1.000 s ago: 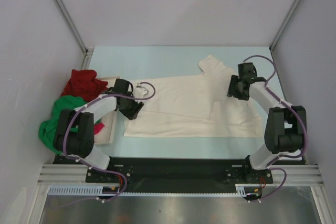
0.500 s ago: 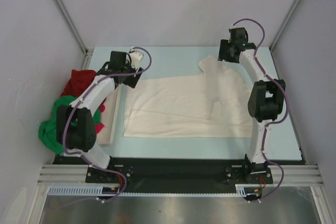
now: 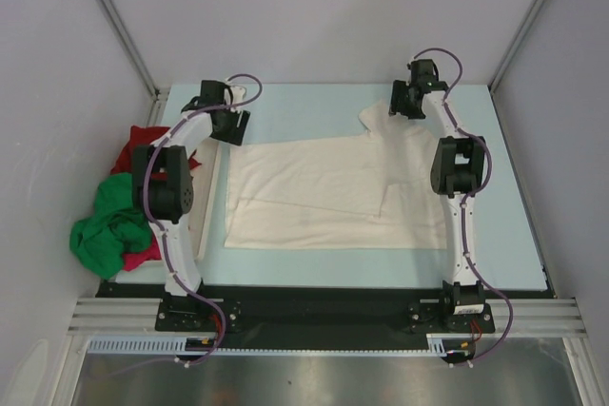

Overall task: Fold and stack the t-shirts
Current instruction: Fold the tshirt

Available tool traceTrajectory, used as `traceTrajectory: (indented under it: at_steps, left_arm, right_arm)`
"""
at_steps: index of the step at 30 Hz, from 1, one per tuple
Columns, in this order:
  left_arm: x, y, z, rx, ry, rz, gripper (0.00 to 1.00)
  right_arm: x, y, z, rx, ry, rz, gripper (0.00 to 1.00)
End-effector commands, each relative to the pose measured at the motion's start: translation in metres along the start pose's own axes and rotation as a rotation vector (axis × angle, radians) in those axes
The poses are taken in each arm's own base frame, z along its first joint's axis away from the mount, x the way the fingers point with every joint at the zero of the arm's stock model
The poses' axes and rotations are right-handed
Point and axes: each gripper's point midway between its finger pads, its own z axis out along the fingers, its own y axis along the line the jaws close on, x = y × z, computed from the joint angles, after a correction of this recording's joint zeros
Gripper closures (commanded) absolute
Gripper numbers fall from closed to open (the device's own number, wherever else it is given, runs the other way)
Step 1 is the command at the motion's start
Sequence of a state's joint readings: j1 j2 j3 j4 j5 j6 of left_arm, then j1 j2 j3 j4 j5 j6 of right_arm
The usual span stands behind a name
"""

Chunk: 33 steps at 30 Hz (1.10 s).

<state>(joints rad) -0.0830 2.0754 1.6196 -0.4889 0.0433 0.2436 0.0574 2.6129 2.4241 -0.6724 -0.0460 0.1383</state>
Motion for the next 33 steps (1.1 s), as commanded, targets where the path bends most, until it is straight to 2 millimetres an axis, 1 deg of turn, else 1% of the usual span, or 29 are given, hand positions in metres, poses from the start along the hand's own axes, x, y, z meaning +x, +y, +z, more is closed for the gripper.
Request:
traceTrajectory:
  at_steps: [1, 3, 4, 7, 8, 10, 11, 12, 13, 14, 15, 16, 17, 18, 19, 20, 21, 22, 23, 24, 26, 28, 29, 30, 31, 33]
  left_arm:
    - [-0.014, 0.000, -0.003, 0.026, -0.018, -0.023, 0.27]
    - [-0.003, -0.003, 0.003, 0.042, 0.013, -0.023, 0.27]
    - [0.000, -0.004, 0.005, 0.046, 0.022, -0.022, 0.27]
    - [0.013, -0.003, 0.012, 0.052, 0.049, -0.029, 0.27]
    - [0.015, -0.003, 0.014, 0.057, 0.054, -0.030, 0.27]
    - [0.018, -0.001, 0.018, 0.057, 0.067, -0.032, 0.26]
    - [0.016, 0.000, 0.018, 0.059, 0.063, -0.028, 0.27]
    - [0.019, 0.000, 0.022, 0.064, 0.077, -0.025, 0.27]
    - [0.024, -0.006, 0.024, 0.089, 0.097, -0.022, 0.27]
    - [0.021, -0.009, 0.024, 0.111, 0.096, -0.020, 0.29]
    - [0.028, -0.013, 0.028, 0.136, 0.116, -0.020, 0.30]
    - [0.030, -0.019, 0.028, 0.169, 0.120, -0.017, 0.32]
    - [0.035, -0.023, 0.030, 0.178, 0.131, -0.012, 0.32]
    - [0.037, -0.024, 0.031, 0.178, 0.136, -0.006, 0.32]
    - [0.039, -0.023, 0.033, 0.171, 0.139, -0.001, 0.33]
    - [0.039, -0.023, 0.033, 0.171, 0.139, 0.002, 0.34]
    - [0.039, -0.023, 0.034, 0.171, 0.139, 0.005, 0.34]
    - [0.037, -0.022, 0.034, 0.168, 0.133, 0.008, 0.37]
    - [0.036, -0.021, 0.036, 0.165, 0.132, 0.007, 0.39]
    - [0.035, -0.020, 0.036, 0.161, 0.132, 0.008, 0.41]
    - [0.036, -0.019, 0.038, 0.159, 0.143, 0.015, 0.51]
    - [0.044, -0.023, 0.040, 0.179, 0.168, 0.020, 0.63]
    - [0.045, -0.028, 0.038, 0.209, 0.167, 0.020, 0.76]
    - [0.046, -0.031, 0.037, 0.223, 0.169, 0.023, 0.83]
    - [0.046, -0.033, 0.036, 0.232, 0.163, 0.029, 1.00]
    - [0.042, -0.037, 0.028, 0.255, 0.137, 0.038, 1.00]
  right_arm:
    - [-0.023, 0.016, -0.001, -0.052, -0.071, -0.008, 0.34]
    - [-0.015, 0.015, 0.005, -0.052, -0.054, -0.009, 0.40]
    - [-0.015, 0.014, 0.005, -0.051, -0.055, -0.007, 0.43]
    - [-0.011, 0.012, 0.008, -0.052, -0.042, -0.009, 0.56]
    - [-0.010, 0.012, 0.009, -0.050, -0.041, -0.014, 0.63]
    - [-0.015, 0.009, 0.006, -0.042, -0.054, -0.027, 0.69]
    - [-0.017, 0.008, 0.005, -0.040, -0.059, -0.029, 0.77]
    - [-0.019, 0.009, 0.004, -0.041, -0.066, -0.028, 0.83]
    - [-0.024, 0.007, 0.000, -0.040, -0.076, -0.017, 0.93]
    - [-0.027, 0.008, -0.003, -0.043, -0.085, -0.014, 0.98]
    - [-0.029, 0.009, -0.006, -0.045, -0.092, -0.011, 1.00]
    - [-0.038, 0.011, -0.014, -0.048, -0.115, -0.008, 1.00]
    - [-0.036, 0.011, -0.016, -0.049, -0.113, -0.006, 1.00]
    - [-0.040, 0.012, -0.021, -0.051, -0.123, -0.005, 1.00]
    - [-0.049, 0.015, -0.031, -0.061, -0.148, -0.004, 1.00]
    - [-0.054, 0.018, -0.037, -0.068, -0.160, -0.001, 1.00]
    - [-0.056, 0.019, -0.041, -0.076, -0.164, 0.002, 1.00]
    - [-0.060, 0.023, -0.045, -0.090, -0.175, 0.004, 1.00]
    - [-0.069, 0.026, -0.057, -0.101, -0.199, 0.008, 1.00]
    - [-0.071, 0.027, -0.060, -0.103, -0.205, 0.007, 1.00]
    - [-0.080, 0.028, -0.074, -0.106, -0.231, 0.008, 1.00]
    - [-0.082, 0.025, -0.079, -0.097, -0.238, 0.006, 1.00]
    - [-0.085, 0.024, -0.084, -0.095, -0.244, 0.002, 1.00]
    - [-0.086, 0.020, -0.086, -0.087, -0.248, 0.005, 1.00]
    - [-0.085, 0.019, -0.086, -0.087, -0.245, 0.006, 1.00]
    - [-0.085, 0.017, -0.091, -0.082, -0.241, 0.005, 1.00]
